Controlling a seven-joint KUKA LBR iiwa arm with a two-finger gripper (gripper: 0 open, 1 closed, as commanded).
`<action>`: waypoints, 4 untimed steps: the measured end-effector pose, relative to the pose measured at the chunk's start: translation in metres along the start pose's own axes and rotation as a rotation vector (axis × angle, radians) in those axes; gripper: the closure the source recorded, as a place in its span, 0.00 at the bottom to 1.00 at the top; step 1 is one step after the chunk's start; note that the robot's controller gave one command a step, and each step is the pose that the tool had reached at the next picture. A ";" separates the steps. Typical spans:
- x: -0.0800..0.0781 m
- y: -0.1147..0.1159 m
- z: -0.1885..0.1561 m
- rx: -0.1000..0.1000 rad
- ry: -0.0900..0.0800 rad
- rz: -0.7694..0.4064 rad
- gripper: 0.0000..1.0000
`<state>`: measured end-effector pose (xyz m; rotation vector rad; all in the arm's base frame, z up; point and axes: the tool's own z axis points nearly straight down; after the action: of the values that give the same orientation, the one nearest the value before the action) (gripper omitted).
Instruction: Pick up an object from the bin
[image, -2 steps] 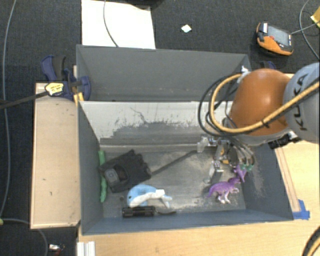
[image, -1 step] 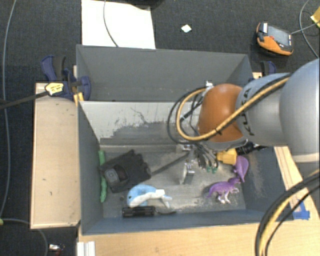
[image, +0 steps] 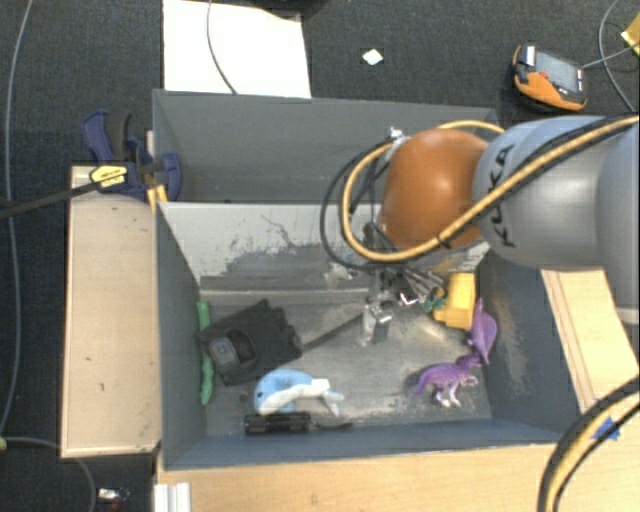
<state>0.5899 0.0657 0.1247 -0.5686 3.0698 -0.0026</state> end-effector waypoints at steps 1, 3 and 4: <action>0.011 -0.006 0.024 -0.005 0.020 0.103 0.00; 0.002 0.006 0.054 -0.003 0.012 0.008 1.00; 0.002 0.006 0.054 -0.003 0.012 0.008 1.00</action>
Offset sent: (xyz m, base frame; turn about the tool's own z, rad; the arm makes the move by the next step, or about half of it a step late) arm -0.0009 0.0066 -0.0547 -0.0859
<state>0.5866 0.0704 0.0708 -0.5585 3.0839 -0.0005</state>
